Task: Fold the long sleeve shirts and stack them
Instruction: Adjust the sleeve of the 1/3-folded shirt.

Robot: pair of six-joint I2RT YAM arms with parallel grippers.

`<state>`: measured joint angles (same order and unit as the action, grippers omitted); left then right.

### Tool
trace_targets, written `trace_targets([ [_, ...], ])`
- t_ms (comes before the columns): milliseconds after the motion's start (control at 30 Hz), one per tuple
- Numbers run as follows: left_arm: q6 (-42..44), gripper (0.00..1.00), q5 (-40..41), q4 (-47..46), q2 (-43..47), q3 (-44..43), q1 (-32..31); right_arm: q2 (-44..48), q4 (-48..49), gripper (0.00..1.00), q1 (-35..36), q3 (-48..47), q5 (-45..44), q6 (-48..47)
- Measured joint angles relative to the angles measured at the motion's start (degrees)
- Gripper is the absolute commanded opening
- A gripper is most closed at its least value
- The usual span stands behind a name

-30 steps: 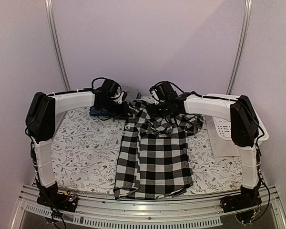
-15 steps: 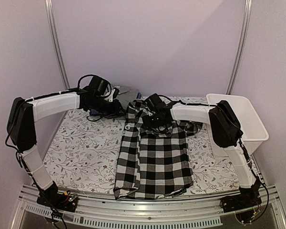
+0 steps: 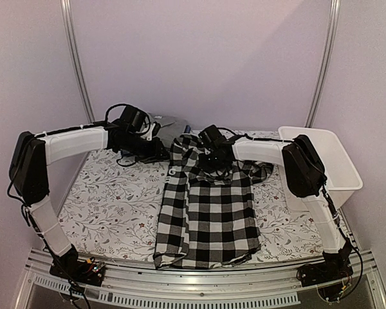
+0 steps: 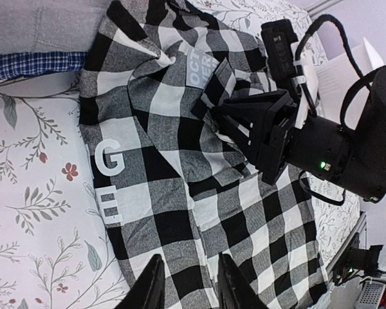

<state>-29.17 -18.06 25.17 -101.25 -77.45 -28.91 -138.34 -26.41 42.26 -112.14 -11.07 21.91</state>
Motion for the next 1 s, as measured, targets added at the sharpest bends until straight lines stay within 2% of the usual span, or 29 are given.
trace_targets([
  [167,0.0,0.28,-0.5,-0.1,0.0,0.2,0.0,0.0,-0.1,0.25,-0.3,-0.1,0.0,0.0],
  [467,0.0,0.28,-0.8,-0.7,0.2,1.1,0.0,-0.2,-0.8,0.0,-0.3,-2.9,-0.1,-0.3],
  [633,0.0,0.28,-0.9,-0.9,0.5,1.6,0.1,-0.2,-0.7,0.0,-0.3,-3.5,-0.5,-1.0],
  [667,0.0,0.28,-0.9,-1.0,0.5,1.6,0.1,-0.2,-0.8,0.03,-0.3,-3.5,-0.5,-1.2],
  [733,-0.1,0.28,-1.0,-1.3,0.6,1.9,0.2,-0.2,-0.8,0.17,-0.3,-3.5,-0.5,-1.5],
  [800,-0.1,0.28,-1.1,-1.4,0.7,2.2,0.2,-0.2,-0.9,0.27,-0.3,-3.5,-0.7,-1.8],
  [1000,-0.2,0.28,-1.9,-1.9,0.8,2.4,0.4,-0.2,-1.1,0.37,-0.3,-3.5,-0.9,-3.0],
])
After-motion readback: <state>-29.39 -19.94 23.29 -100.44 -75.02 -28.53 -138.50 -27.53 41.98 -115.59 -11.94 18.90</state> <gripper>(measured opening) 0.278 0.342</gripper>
